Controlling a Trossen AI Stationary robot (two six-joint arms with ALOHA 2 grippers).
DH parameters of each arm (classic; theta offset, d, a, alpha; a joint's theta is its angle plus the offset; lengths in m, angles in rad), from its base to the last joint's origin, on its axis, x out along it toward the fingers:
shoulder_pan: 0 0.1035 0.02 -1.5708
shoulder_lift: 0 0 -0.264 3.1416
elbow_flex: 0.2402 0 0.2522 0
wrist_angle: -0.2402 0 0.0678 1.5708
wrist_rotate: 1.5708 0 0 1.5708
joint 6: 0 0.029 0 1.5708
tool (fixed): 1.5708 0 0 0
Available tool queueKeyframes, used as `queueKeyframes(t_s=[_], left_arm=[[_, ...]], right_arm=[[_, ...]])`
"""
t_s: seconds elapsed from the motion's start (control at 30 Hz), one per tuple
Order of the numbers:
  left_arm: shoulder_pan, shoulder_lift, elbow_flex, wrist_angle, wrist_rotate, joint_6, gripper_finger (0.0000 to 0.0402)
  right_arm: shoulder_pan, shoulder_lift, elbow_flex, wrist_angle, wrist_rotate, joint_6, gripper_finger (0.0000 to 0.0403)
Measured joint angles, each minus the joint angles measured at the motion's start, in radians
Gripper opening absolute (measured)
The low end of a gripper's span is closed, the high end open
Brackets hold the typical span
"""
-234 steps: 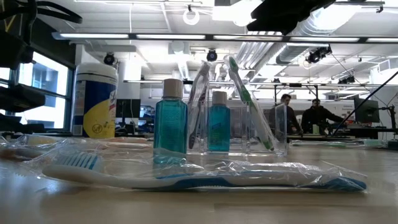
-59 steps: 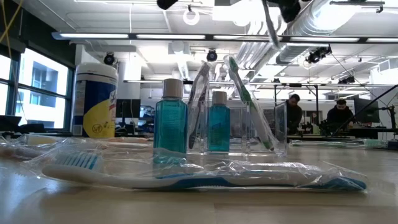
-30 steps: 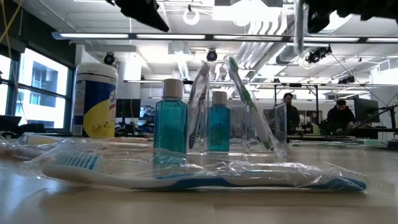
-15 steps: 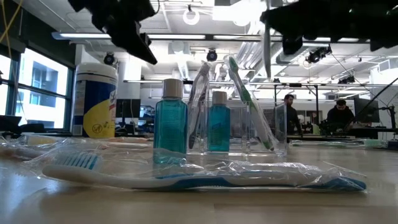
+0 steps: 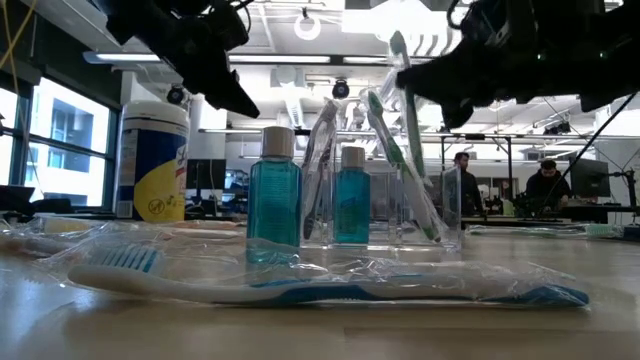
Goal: Pick & Place toothbrushing station
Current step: Put the bottom green toothbrush into the transparent organizer
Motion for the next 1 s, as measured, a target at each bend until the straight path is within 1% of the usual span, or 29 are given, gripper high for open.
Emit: queueKeyframes(t_s=[0.13, 0.33, 0.63, 0.77, 1.0], left_arm=[[0.0, 0.0, -0.005, 0.01, 0.0, -0.041, 0.0102], [0.0, 0.0, -0.005, 0.038, 0.001, -0.103, 0.0102], [0.0, 0.0, -0.005, 0.052, 0.0, -0.147, 0.0102], [0.0, 0.0, -0.005, 0.054, 0.0, -0.157, 0.0102], [0.0, 0.0, -0.005, 0.053, 0.0, -0.157, 0.0102]], right_arm=[[0.0, 0.033, 0.0, 0.001, 0.031, 0.019, 0.0024], [0.0, 0.081, 0.0, -0.002, 0.033, 0.054, 0.0024], [0.0, 0.134, 0.0, -0.001, 0.052, 0.071, 0.0026], [0.0, 0.136, 0.0, -0.017, 0.049, 0.071, 0.0024], [0.0, 0.136, 0.0, -0.038, 0.052, 0.087, 0.0058]])
